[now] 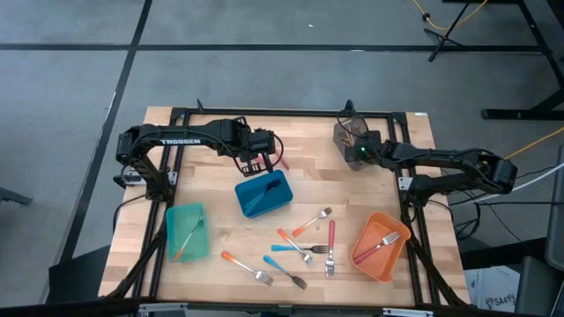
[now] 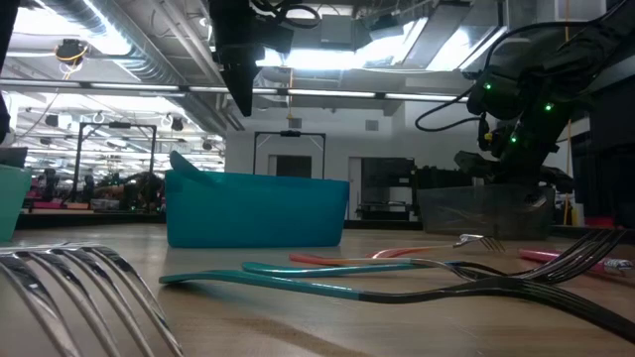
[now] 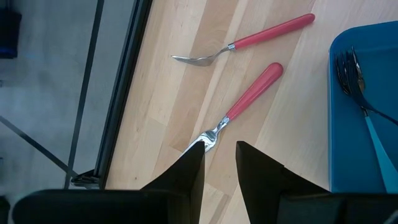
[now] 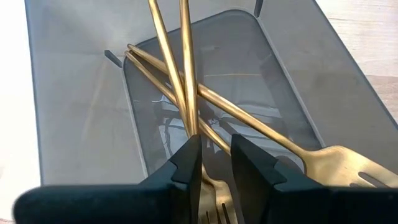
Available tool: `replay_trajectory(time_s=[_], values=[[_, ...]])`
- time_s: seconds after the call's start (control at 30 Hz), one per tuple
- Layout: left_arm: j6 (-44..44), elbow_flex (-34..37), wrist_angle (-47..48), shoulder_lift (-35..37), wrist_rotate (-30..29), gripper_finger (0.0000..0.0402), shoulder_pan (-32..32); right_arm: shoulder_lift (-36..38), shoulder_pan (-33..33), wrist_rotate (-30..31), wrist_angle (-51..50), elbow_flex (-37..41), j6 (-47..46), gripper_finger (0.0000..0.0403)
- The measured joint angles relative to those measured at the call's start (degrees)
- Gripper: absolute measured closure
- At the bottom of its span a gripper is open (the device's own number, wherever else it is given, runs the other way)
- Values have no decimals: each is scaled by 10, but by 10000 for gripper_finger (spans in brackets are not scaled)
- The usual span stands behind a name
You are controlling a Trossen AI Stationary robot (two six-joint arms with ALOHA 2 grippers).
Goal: Sort silverware by color (type)
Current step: Put the top left pink fork into the orange bin
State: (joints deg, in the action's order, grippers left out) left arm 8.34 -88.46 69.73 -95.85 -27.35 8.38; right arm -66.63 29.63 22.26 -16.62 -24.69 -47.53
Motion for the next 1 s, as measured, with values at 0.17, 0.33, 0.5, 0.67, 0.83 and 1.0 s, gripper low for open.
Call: replay_trajectory(time_s=[0.17,0.33,0.5,0.67,0.83,1.0], values=[[0,0,0,0,0,317,0,0,0,0,0,0,0,324],[-38,0,-6,0,25,317,10,0,0,-8,0,0,0,324],[-78,0,-53,0,125,317,38,2,0,-25,0,0,0,324],[-89,0,-105,0,198,317,66,13,0,-37,0,0,0,324],[-90,0,-146,0,228,317,91,28,0,-39,0,0,0,324],[-90,0,-162,0,226,317,111,49,0,-39,0,0,0,324]])
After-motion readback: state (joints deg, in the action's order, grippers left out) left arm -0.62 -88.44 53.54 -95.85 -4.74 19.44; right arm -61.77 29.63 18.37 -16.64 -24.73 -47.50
